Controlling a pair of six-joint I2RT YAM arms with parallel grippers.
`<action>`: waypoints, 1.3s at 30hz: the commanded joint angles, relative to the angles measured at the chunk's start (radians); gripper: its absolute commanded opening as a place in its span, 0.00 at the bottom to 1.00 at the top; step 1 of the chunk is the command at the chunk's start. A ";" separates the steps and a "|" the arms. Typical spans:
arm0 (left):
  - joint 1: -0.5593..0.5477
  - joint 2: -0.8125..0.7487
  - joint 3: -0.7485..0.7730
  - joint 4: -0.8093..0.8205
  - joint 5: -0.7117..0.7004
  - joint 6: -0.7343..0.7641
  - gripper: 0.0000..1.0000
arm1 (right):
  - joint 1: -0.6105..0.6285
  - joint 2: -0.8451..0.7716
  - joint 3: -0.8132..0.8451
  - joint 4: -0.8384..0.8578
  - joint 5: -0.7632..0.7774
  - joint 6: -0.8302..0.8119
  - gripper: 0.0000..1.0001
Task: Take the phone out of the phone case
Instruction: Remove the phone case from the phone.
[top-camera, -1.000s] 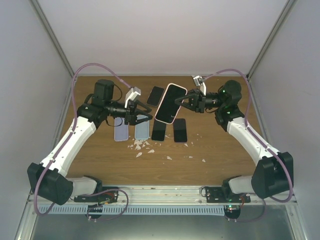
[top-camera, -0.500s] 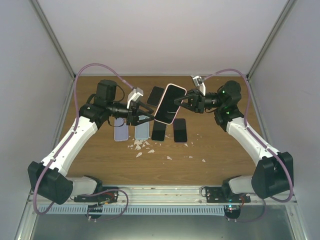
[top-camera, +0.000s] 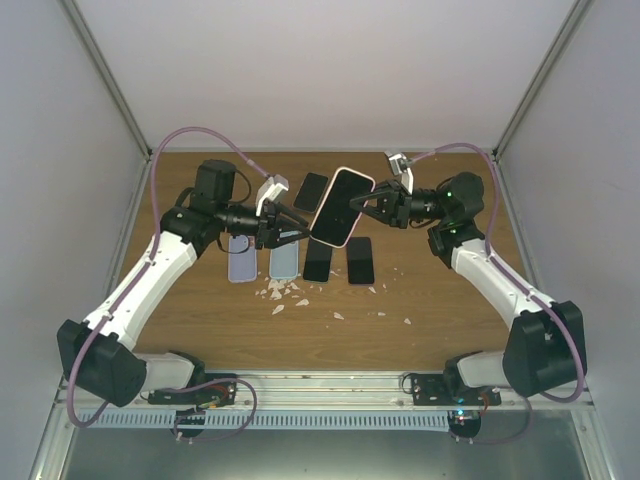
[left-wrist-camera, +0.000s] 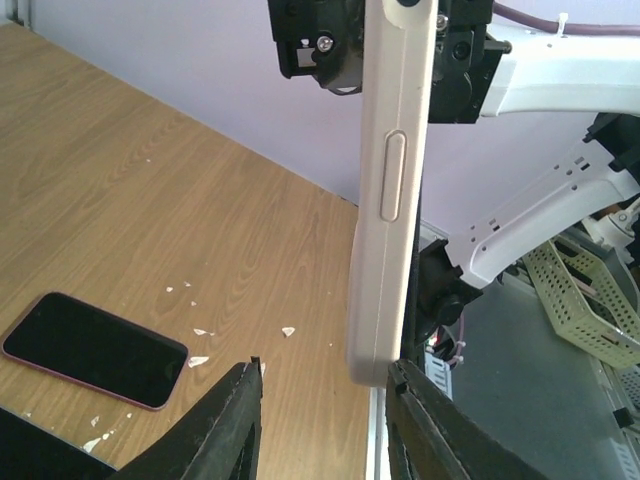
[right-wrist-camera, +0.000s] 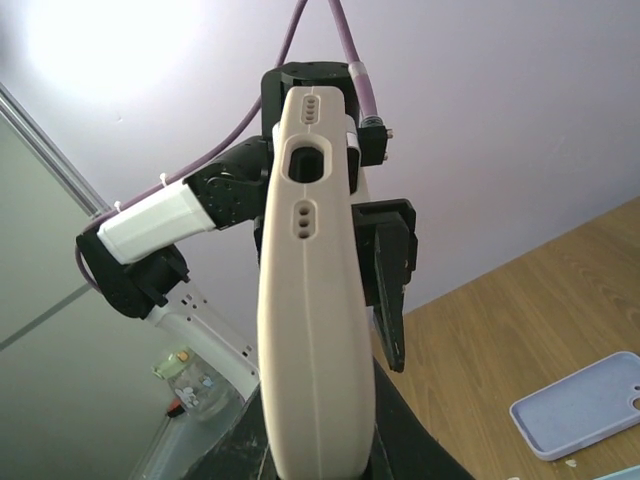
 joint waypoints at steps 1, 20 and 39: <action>0.012 0.050 -0.017 0.062 -0.171 -0.018 0.35 | 0.048 -0.038 0.005 0.203 -0.077 0.127 0.00; 0.010 0.092 0.063 0.145 -0.059 -0.068 0.36 | 0.149 -0.009 -0.046 0.222 -0.075 0.143 0.01; -0.111 0.165 0.170 0.327 0.135 -0.219 0.38 | 0.244 0.044 -0.005 -0.040 -0.106 -0.077 0.01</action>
